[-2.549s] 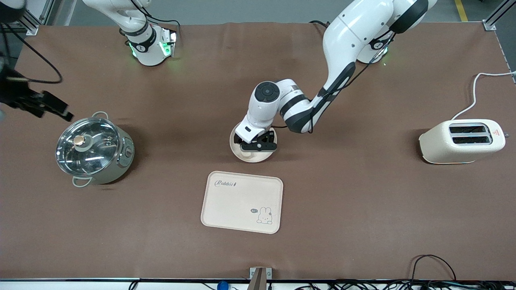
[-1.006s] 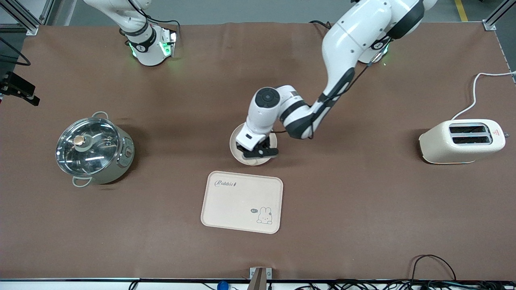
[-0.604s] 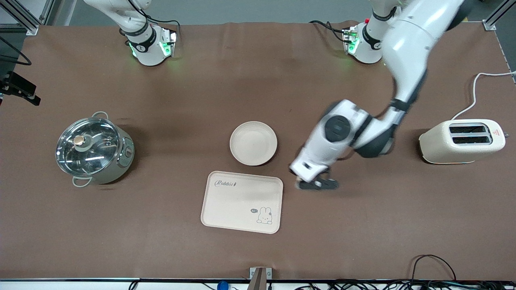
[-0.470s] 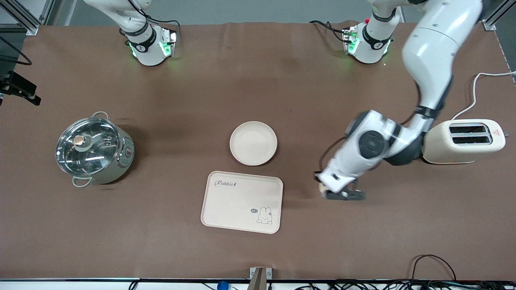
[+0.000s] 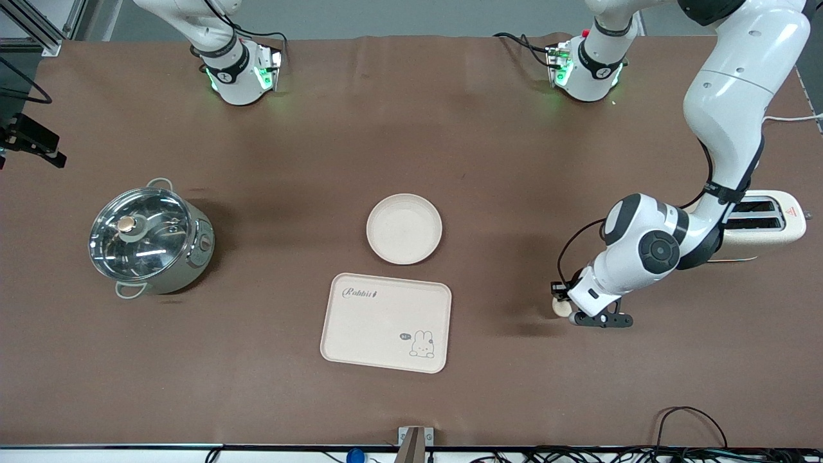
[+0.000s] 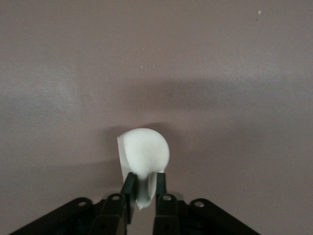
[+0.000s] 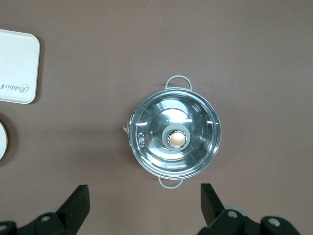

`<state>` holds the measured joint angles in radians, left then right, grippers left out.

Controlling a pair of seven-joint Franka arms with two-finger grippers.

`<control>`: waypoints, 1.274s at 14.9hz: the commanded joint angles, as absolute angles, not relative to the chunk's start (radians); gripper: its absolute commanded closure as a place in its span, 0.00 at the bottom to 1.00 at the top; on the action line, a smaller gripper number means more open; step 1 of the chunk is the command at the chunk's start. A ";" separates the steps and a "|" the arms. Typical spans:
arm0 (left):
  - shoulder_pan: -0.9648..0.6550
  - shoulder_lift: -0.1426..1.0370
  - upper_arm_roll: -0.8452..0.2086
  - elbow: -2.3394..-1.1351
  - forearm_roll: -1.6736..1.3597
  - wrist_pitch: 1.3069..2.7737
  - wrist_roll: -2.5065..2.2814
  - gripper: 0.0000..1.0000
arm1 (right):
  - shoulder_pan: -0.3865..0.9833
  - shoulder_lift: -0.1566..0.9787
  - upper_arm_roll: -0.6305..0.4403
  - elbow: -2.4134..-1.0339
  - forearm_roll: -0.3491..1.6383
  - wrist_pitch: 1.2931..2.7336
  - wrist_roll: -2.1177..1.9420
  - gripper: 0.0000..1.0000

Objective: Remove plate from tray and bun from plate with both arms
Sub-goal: 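Set the bun on the table with the left gripper while the right gripper retracts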

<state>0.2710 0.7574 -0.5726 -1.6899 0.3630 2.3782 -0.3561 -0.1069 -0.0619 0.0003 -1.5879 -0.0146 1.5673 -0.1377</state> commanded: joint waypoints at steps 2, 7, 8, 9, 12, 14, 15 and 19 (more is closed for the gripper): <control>0.273 0.727 -0.584 -1.677 0.365 2.373 -0.339 0.00 | -0.117 -0.055 0.005 -1.571 -0.014 1.552 -0.150 0.00; 0.270 0.631 -0.658 -1.465 0.362 2.038 -0.337 0.00 | -0.115 -0.055 0.005 -1.569 -0.014 1.554 -0.150 0.00; 0.278 0.611 -0.678 -1.444 0.362 1.984 -0.337 0.00 | -0.115 -0.055 0.005 -1.569 -0.012 1.554 -0.150 0.00; 0.279 0.579 -0.683 -1.439 0.357 1.945 -0.336 0.00 | -0.115 -0.055 0.005 -1.569 -0.012 1.554 -0.150 0.00; 0.235 0.416 -0.596 -1.451 0.274 1.893 -0.331 0.00 | -0.114 -0.055 0.005 -1.566 -0.011 1.557 -0.149 0.00; 0.114 0.318 -0.412 -1.445 0.177 1.794 -0.278 0.00 | -0.112 -0.055 0.006 -1.563 -0.011 1.558 -0.149 0.00; 0.066 0.267 -0.343 -1.453 0.131 1.763 -0.235 0.00 | -0.112 -0.055 0.006 -1.559 -0.011 1.557 -0.149 0.00; 0.029 0.089 -0.175 -1.491 0.026 1.655 -0.080 0.00 | -0.113 -0.054 0.006 -1.557 -0.008 1.559 -0.149 0.00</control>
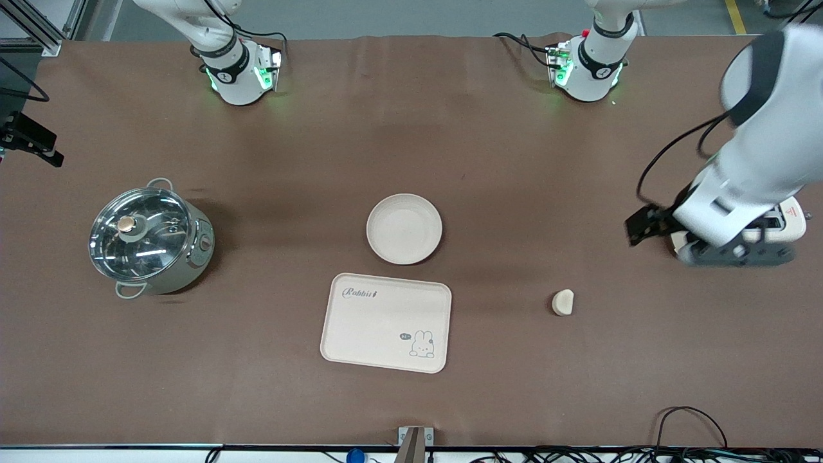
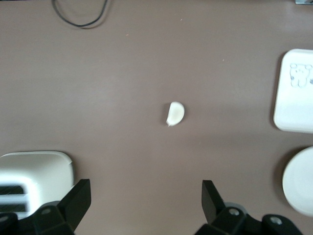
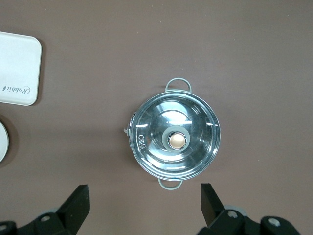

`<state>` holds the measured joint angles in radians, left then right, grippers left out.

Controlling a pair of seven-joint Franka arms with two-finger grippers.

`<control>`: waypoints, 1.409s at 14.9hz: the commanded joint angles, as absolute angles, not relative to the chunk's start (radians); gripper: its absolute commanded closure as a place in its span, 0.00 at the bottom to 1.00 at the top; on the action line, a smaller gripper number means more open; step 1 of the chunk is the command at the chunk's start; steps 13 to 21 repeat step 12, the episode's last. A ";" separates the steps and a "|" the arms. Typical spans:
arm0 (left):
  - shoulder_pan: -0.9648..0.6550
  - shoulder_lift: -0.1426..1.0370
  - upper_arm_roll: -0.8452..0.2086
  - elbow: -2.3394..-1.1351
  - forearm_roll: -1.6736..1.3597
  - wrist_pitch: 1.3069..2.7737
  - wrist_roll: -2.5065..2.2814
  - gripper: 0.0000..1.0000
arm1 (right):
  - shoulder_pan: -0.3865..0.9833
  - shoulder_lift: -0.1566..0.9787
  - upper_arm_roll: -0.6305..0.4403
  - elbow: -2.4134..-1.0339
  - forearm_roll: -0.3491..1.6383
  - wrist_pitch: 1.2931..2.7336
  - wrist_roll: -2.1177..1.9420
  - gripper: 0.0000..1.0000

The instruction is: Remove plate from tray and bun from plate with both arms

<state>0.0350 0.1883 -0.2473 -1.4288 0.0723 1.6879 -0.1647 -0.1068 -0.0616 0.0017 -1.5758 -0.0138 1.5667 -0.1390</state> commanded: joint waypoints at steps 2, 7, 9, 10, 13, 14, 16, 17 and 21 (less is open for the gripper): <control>0.014 0.008 -0.143 -1.561 0.008 1.641 -0.060 0.00 | -0.114 -0.054 0.006 -1.557 -0.008 1.559 -0.149 0.00; -0.087 -0.170 -0.068 -1.790 0.009 1.750 -0.060 0.00 | -0.115 -0.054 0.006 -1.559 -0.006 1.555 -0.149 0.00; -0.089 -0.155 -0.072 -1.773 0.015 1.746 -0.069 0.00 | -0.115 -0.054 0.006 -1.559 -0.006 1.557 -0.149 0.00; -0.084 -0.128 -0.077 -1.729 0.012 1.727 -0.090 0.00 | -0.115 -0.054 0.006 -1.559 -0.006 1.555 -0.149 0.00; -0.074 -0.077 -0.075 -1.643 0.011 1.648 -0.104 0.00 | -0.115 -0.054 0.006 -1.559 -0.006 1.559 -0.149 0.00; -0.074 -0.077 -0.075 -1.643 0.011 1.648 -0.104 0.00 | -0.115 -0.054 0.006 -1.559 -0.006 1.559 -0.149 0.00; -0.074 -0.077 -0.075 -1.643 0.011 1.648 -0.104 0.00 | -0.115 -0.054 0.006 -1.559 -0.006 1.559 -0.149 0.00; -0.074 -0.077 -0.075 -1.643 0.011 1.648 -0.104 0.00 | -0.115 -0.054 0.006 -1.559 -0.006 1.559 -0.149 0.00; -0.074 -0.077 -0.075 -1.643 0.011 1.648 -0.104 0.00 | -0.115 -0.054 0.006 -1.559 -0.006 1.559 -0.149 0.00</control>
